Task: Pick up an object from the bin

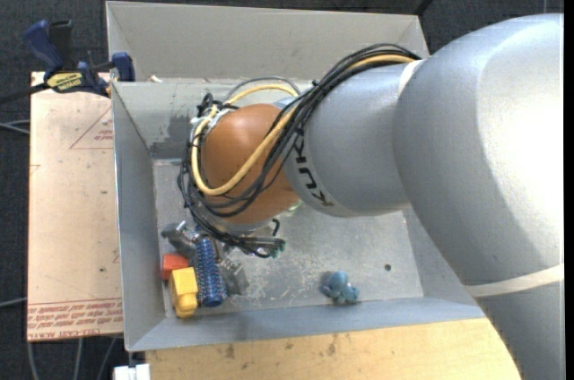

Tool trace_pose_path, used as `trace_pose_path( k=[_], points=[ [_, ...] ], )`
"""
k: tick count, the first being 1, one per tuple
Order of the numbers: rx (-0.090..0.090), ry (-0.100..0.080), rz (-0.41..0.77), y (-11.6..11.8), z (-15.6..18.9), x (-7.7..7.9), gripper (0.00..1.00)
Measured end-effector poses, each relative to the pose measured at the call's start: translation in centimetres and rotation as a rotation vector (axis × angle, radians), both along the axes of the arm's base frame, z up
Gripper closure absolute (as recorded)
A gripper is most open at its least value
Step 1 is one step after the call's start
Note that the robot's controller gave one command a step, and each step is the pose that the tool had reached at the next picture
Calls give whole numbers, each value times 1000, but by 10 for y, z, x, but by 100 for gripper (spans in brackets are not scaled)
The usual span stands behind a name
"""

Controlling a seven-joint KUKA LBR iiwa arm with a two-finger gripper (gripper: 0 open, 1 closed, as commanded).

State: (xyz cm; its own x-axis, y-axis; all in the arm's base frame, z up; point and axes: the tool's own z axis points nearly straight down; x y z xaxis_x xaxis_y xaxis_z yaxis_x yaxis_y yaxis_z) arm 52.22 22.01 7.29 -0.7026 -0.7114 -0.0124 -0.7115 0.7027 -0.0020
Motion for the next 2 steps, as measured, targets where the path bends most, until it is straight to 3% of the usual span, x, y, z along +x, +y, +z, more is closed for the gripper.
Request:
trace_pose_path(
  k=[1,2],
  points=[
    [-3,4,-1,-1,-1,-1,100],
    [-4,0,113,-27,264,-31,100]
  ],
)
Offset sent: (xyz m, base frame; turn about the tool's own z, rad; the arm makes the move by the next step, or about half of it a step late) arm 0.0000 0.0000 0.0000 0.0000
